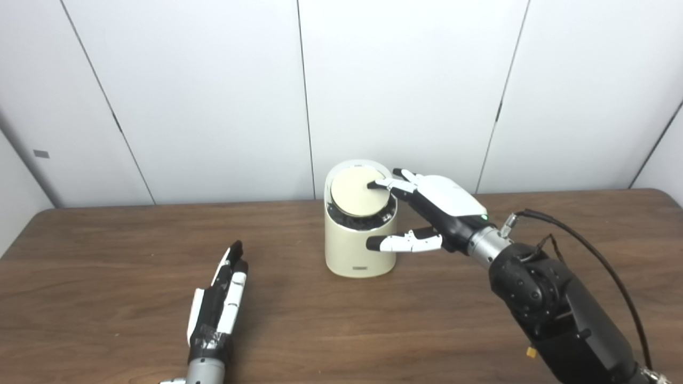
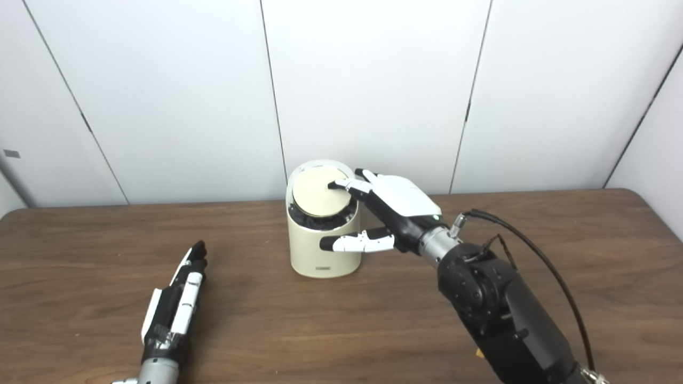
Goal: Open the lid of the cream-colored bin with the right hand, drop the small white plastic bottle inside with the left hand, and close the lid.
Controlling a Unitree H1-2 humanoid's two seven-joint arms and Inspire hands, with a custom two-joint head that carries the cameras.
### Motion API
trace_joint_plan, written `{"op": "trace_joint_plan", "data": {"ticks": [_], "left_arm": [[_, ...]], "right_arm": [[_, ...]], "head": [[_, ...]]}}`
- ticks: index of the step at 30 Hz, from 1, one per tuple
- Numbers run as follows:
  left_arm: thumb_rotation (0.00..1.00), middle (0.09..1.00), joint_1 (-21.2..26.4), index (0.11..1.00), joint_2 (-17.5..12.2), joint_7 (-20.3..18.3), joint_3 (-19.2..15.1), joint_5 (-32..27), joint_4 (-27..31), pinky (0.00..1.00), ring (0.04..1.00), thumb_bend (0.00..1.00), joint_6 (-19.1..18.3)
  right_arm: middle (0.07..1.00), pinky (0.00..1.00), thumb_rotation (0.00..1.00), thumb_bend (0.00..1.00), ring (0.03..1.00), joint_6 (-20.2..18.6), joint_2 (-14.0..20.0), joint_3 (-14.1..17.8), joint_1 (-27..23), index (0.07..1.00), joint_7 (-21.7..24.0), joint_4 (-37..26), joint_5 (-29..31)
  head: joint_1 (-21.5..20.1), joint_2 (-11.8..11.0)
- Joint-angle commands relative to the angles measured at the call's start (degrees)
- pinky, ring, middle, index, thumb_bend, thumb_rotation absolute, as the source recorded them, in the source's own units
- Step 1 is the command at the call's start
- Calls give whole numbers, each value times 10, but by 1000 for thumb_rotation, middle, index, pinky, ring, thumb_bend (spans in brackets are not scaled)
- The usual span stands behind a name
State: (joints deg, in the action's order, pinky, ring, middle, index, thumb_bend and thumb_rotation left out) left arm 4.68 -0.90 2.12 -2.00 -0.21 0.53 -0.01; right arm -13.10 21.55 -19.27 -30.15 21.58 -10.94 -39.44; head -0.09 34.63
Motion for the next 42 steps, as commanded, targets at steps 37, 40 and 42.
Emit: {"op": "trace_joint_plan", "data": {"ticks": [37, 40, 42], "left_arm": [[764, 983, 9, 971, 8, 1, 13, 22, 18, 1000, 1000, 474, -16], [749, 984, 10, 970, 9, 1, 12, 20, 19, 997, 1000, 475, -17], [742, 985, 10, 971, 9, 1, 12, 20, 19, 1000, 1000, 467, -18]], "right_arm": [[886, 1000, 828, 632, 1000, 34, -14, -30, 3, 907, 24, -44, -28], [887, 1000, 826, 631, 1000, 35, -14, -30, 4, 907, 24, -44, -28], [886, 1000, 829, 632, 1000, 36, -14, -29, 4, 907, 23, -44, -28]], "head": [[10, 16], [11, 18], [11, 18]]}}
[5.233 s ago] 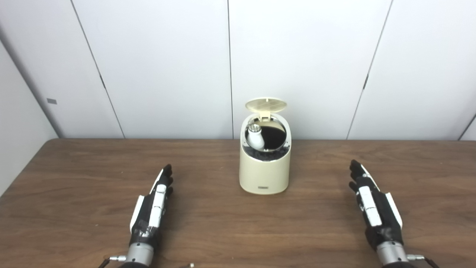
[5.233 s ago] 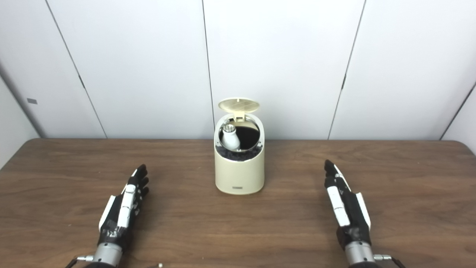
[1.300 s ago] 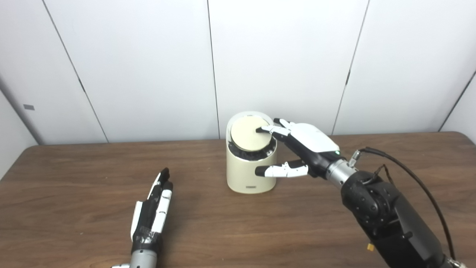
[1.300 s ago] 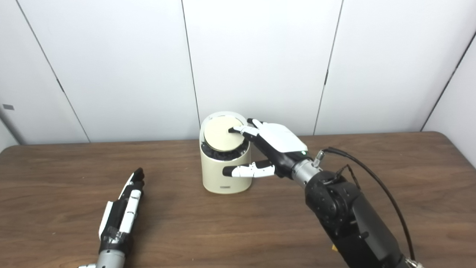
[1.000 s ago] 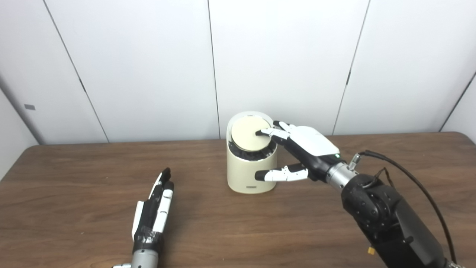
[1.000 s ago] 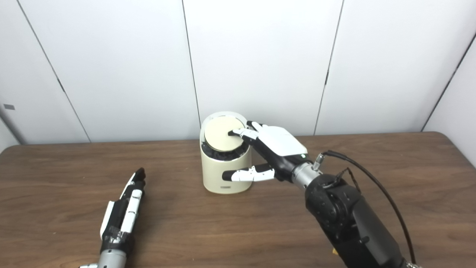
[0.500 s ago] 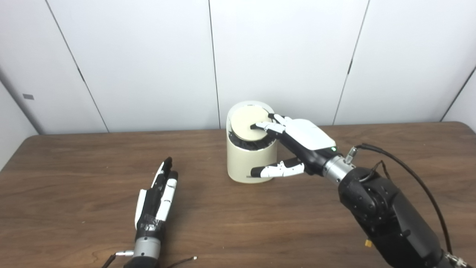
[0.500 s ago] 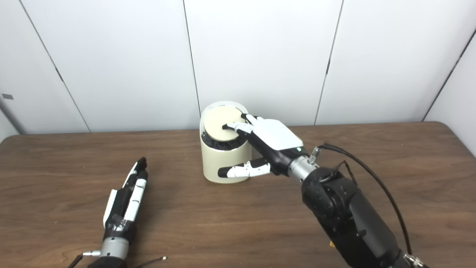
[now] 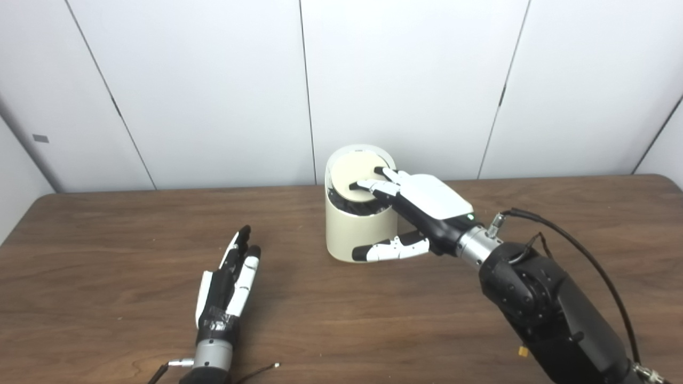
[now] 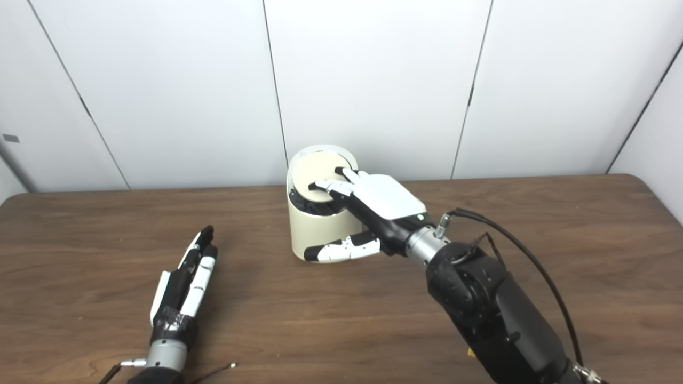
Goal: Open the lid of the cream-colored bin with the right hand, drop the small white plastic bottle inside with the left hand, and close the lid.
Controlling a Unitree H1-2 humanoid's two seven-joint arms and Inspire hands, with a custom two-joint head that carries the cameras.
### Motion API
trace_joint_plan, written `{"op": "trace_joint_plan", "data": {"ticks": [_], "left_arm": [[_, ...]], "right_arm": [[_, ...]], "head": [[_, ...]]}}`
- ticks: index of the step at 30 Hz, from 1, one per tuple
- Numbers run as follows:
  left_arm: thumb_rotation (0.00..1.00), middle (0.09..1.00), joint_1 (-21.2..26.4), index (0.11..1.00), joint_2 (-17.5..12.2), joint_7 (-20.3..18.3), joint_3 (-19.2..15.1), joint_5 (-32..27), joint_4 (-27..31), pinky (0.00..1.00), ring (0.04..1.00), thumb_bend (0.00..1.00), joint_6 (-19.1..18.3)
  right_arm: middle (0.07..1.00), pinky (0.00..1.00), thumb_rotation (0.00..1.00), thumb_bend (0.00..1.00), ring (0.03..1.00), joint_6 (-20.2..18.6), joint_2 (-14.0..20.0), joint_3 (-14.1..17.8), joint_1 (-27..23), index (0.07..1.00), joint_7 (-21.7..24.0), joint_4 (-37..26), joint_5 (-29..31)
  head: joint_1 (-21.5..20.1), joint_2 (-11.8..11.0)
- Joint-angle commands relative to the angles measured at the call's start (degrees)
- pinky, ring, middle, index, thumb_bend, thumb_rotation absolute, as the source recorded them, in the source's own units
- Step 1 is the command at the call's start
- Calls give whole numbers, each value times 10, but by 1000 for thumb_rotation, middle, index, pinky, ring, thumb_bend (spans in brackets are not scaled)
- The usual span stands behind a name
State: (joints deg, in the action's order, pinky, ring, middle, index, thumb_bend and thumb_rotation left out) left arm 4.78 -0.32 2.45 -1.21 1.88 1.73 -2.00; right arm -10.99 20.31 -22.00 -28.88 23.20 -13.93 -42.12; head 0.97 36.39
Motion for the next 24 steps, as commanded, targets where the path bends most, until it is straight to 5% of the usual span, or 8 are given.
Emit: {"op": "trace_joint_plan", "data": {"ticks": [1, 24], "left_arm": [[743, 985, 9, 971, 4, -2, 4, -1, 8, 1000, 1000, 464, 0], [731, 976, 9, 969, 6, 1, 3, 2, 19, 1000, 1000, 464, -6]], "right_arm": [[886, 1000, 831, 632, 1000, 14, -2, -1, -9, 907, 8, -15, -1], [883, 1000, 790, 611, 1000, 10, 6, 10, -4, 914, 18, 8, 4]], "head": [[1, 0], [2, 7]]}}
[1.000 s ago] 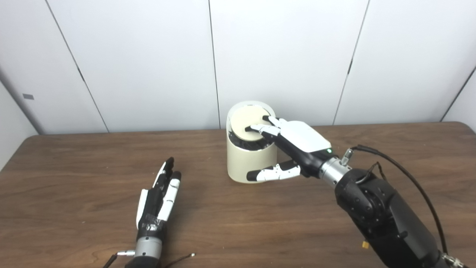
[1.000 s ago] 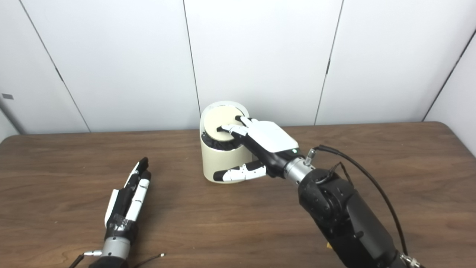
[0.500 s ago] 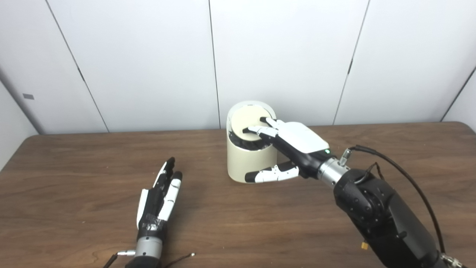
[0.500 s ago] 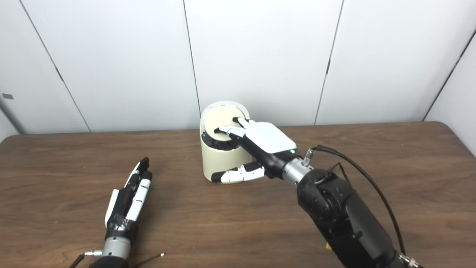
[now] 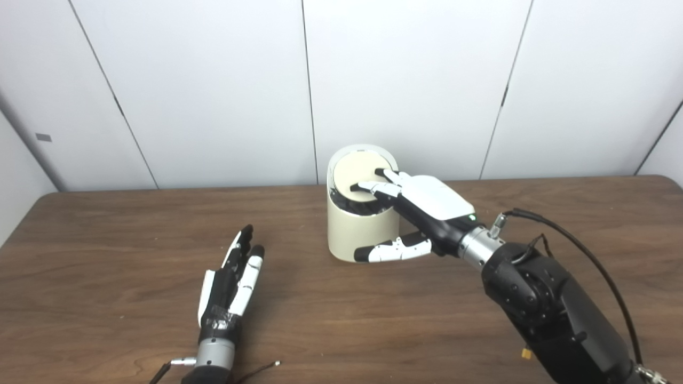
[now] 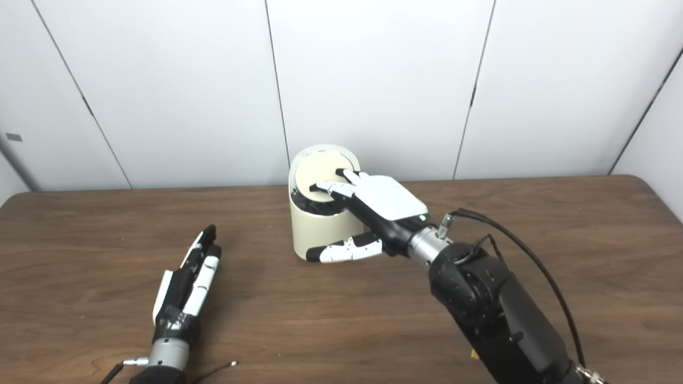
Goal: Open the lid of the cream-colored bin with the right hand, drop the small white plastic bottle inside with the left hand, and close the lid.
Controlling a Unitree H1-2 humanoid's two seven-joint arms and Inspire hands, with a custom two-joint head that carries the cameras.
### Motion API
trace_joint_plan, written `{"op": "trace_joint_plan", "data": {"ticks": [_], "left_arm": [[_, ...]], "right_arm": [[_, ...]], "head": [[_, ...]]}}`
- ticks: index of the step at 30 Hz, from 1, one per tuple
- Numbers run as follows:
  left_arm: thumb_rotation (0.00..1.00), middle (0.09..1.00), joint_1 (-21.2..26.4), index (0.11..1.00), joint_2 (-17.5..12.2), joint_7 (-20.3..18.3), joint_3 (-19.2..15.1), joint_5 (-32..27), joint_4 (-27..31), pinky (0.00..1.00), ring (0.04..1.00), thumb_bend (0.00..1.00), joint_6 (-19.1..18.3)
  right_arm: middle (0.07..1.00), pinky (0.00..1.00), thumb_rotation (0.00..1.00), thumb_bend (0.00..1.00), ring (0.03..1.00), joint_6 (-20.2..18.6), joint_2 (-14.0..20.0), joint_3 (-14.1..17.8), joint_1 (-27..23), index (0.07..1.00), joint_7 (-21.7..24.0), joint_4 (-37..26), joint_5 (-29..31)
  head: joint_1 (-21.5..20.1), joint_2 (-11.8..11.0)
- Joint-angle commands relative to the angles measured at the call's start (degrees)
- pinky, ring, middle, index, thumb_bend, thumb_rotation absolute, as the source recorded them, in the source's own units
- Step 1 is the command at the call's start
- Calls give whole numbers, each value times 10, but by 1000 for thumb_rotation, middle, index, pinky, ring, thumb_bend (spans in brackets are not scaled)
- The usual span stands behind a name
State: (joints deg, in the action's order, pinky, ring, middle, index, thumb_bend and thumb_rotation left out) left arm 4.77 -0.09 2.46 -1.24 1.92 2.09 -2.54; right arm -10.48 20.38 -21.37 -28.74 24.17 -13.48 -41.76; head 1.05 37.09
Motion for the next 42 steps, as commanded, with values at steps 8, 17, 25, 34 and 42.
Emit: {"op": "trace_joint_plan", "data": {"ticks": [8, 17, 25, 34, 42], "left_arm": [[722, 973, 8, 980, 5, 1, 1, 0, 27, 1000, 1000, 441, -13], [712, 974, 4, 994, 4, 2, 2, 5, 29, 1000, 1000, 420, -7], [697, 973, 3, 991, 7, 1, 0, -3, 26, 1000, 1000, 425, -6], [649, 971, 4, 1000, 11, 6, -8, -5, 22, 1000, 996, 418, 2], [682, 976, 2, 1000, 8, 2, -10, -4, 25, 1000, 1000, 405, -1]], "right_arm": [[877, 1000, 801, 626, 1000, -1, 6, 1, -3, 935, 18, 7, 0], [897, 1000, 825, 637, 1000, -6, 5, -1, 1, 951, 28, 5, 2], [913, 1000, 776, 638, 1000, 14, -11, 21, 6, 999, -11, -13, 26], [997, 1000, 887, 606, 1000, 42, -20, 48, 5, 1000, -50, -30, 28], [1000, 1000, 909, 599, 1000, 26, -20, 83, 21, 1000, -59, -52, 29]], "head": [[2, 3], [4, 6], [4, 5], [2, 4], [0, 3]]}}
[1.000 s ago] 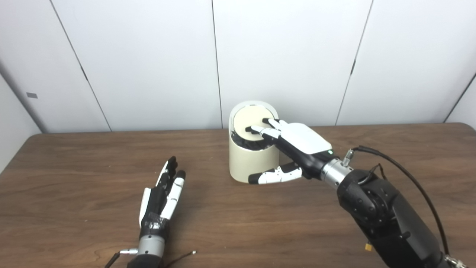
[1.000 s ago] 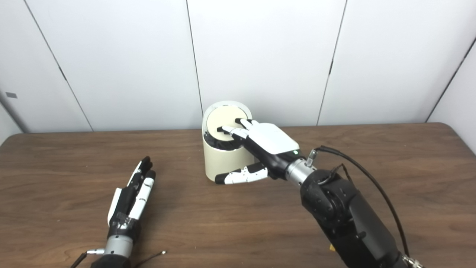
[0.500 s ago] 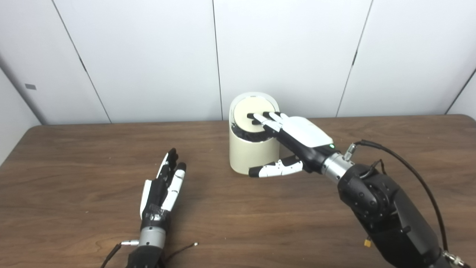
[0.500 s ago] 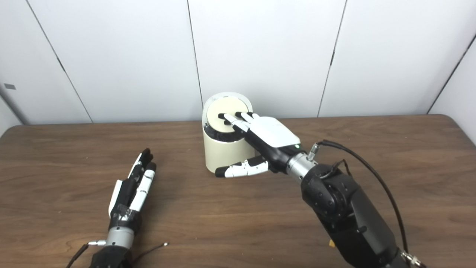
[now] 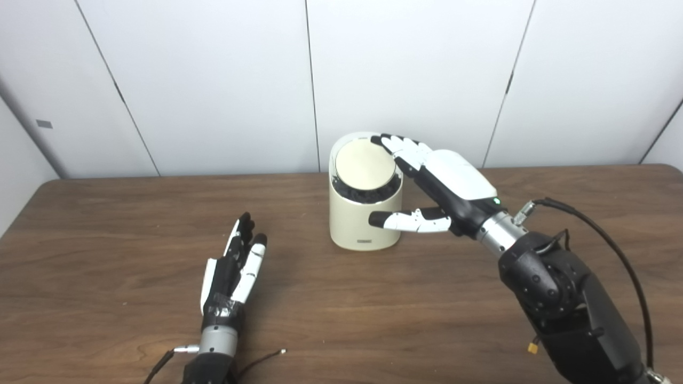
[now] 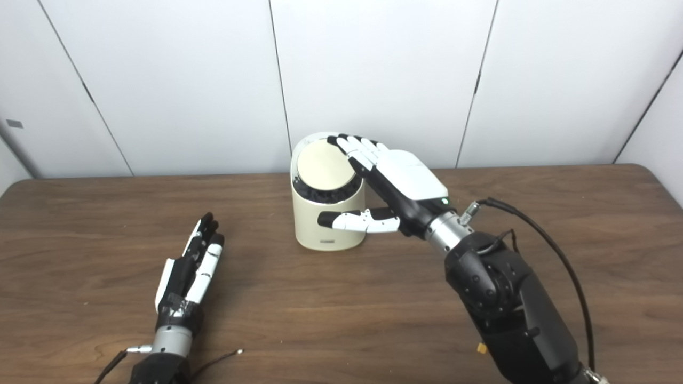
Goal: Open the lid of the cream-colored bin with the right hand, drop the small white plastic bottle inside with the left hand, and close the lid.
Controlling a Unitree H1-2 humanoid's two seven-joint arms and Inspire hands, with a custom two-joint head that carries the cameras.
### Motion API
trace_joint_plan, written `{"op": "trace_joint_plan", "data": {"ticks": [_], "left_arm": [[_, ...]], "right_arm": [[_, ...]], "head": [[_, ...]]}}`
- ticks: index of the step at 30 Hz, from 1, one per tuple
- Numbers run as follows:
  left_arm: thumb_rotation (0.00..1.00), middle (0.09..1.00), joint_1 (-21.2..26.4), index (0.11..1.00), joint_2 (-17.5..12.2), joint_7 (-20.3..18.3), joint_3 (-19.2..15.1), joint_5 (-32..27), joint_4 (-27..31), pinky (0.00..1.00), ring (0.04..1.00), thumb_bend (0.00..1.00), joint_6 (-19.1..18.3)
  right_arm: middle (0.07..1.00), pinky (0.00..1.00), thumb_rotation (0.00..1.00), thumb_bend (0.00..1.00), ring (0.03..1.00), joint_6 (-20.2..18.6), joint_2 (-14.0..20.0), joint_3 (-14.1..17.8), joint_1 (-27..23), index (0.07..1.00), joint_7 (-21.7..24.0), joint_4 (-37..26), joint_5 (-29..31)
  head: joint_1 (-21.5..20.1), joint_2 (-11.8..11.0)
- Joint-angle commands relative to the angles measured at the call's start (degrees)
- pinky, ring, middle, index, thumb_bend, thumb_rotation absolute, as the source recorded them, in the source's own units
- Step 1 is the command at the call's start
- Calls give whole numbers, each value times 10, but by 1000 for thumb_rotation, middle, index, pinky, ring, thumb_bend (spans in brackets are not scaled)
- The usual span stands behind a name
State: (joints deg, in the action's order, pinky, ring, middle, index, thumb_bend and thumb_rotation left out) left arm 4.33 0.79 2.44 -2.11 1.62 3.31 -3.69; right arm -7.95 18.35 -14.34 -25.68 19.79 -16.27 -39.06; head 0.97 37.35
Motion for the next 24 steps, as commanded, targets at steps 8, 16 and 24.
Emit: {"op": "trace_joint_plan", "data": {"ticks": [8, 16, 24], "left_arm": [[681, 973, 3, 1000, -3, 2, -2, 1, 27, 1000, 1000, 399, -9], [677, 970, 2, 999, -9, -2, -6, -7, 29, 1000, 993, 408, -7], [691, 978, -5, 1000, -17, -12, -14, -24, 41, 1000, 991, 439, -17]], "right_arm": [[1000, 1000, 946, 581, 1000, 1, 13, 51, 31, 1000, -26, -29, 5], [1000, 973, 917, 561, 1000, -61, -26, 123, 95, 1000, -30, -33, 118], [951, 934, 1000, 561, 953, -83, -80, 194, 148, 965, -65, -10, 247]], "head": [[0, 0], [0, 4], [-4, 8]]}}
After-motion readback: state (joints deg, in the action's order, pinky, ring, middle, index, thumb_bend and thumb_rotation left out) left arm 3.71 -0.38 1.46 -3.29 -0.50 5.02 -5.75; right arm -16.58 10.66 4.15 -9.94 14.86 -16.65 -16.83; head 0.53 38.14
